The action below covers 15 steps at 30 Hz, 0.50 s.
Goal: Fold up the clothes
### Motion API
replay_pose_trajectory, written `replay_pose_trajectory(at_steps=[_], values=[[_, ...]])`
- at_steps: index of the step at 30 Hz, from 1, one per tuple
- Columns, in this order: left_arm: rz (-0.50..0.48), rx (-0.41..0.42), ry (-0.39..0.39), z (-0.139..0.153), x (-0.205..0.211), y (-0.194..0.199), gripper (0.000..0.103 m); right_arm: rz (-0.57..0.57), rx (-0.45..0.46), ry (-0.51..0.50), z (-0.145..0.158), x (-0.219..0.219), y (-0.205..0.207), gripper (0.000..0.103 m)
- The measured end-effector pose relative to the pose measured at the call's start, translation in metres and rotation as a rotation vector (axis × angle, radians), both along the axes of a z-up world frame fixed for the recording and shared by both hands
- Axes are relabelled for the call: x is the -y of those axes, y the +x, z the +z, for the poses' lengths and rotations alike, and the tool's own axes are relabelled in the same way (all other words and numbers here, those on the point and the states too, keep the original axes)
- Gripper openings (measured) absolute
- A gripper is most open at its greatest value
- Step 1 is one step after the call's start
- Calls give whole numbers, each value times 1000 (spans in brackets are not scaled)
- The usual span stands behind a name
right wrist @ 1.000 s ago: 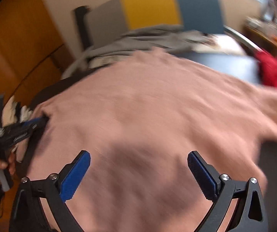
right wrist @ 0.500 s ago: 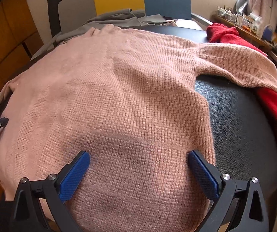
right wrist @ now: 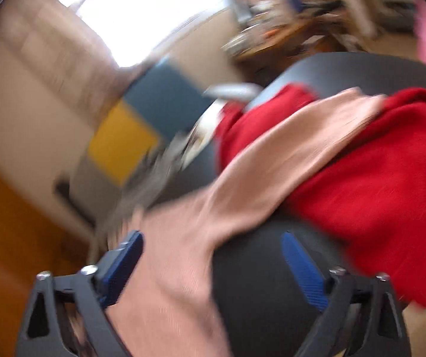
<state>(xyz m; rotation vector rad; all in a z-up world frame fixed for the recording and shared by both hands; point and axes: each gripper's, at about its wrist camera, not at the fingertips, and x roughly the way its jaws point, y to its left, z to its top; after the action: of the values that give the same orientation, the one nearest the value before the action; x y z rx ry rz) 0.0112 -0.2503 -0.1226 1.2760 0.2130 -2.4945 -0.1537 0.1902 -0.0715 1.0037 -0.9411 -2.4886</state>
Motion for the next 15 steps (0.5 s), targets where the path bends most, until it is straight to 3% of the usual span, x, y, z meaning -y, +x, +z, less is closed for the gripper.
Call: replay_pose_trajectory(at_steps=[1, 2, 3, 4, 8, 15], values=[[-21, 7, -4, -4, -7, -9, 21, -54, 17, -36, -3, -19, -12, 70], [-38, 19, -6, -7, -11, -19, 21, -106, 34, -77, -7, -38, -23, 48], [-56, 30, -7, -10, -16, -29, 21, -149, 53, -146, -16, -56, -36, 34], [-65, 33, -2, -13, -18, -36, 21, -195, 74, -206, -24, -73, -48, 33], [-93, 54, 10, -23, -23, -59, 21, -358, 130, -224, -48, -110, -75, 33], [-102, 73, 19, -36, -26, -67, 22, -450, 177, -205, -56, -133, -97, 33]])
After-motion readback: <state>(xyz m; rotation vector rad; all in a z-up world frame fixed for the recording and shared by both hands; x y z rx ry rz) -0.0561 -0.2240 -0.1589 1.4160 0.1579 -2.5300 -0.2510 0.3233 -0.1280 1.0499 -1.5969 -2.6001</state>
